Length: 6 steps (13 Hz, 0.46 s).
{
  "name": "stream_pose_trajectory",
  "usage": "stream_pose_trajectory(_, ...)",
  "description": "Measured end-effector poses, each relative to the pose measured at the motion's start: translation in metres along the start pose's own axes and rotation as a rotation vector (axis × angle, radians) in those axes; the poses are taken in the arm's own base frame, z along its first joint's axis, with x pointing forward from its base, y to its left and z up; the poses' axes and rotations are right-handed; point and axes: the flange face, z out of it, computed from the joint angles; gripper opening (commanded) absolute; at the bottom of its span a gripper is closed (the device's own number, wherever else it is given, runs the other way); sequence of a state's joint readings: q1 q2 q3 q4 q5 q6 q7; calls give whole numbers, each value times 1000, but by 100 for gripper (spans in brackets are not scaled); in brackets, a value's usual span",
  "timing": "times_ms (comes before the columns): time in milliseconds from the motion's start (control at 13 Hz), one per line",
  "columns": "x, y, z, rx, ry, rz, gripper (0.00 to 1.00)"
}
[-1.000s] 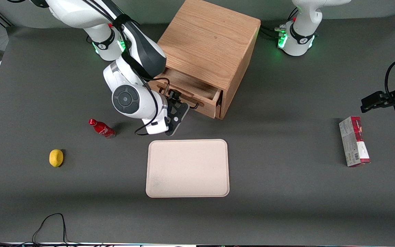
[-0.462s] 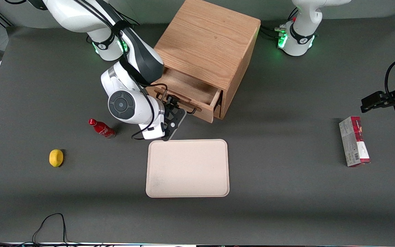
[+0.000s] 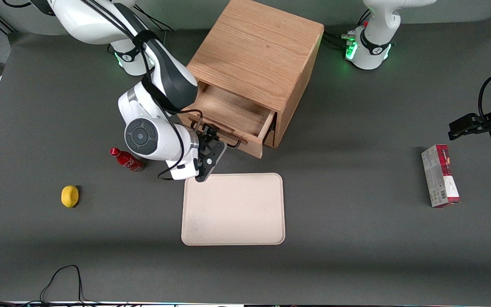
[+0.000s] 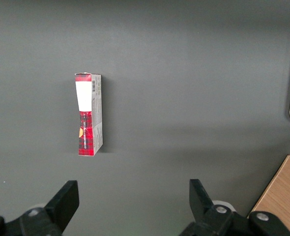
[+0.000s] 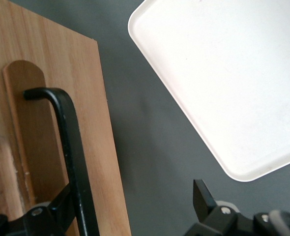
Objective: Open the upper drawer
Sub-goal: 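Pull the upper drawer outward by its handle with the right gripper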
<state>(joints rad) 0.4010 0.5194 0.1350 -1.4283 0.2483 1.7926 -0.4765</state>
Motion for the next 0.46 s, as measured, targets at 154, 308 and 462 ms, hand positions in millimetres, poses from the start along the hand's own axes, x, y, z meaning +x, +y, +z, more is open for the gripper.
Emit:
stream_pose_trajectory(154,0,2,0,0,2,-7,100)
stream_pose_trajectory(308,0,7,-2,-1,7,-4,100)
stream_pose_trajectory(462,0,13,-5,-1,14,0,100)
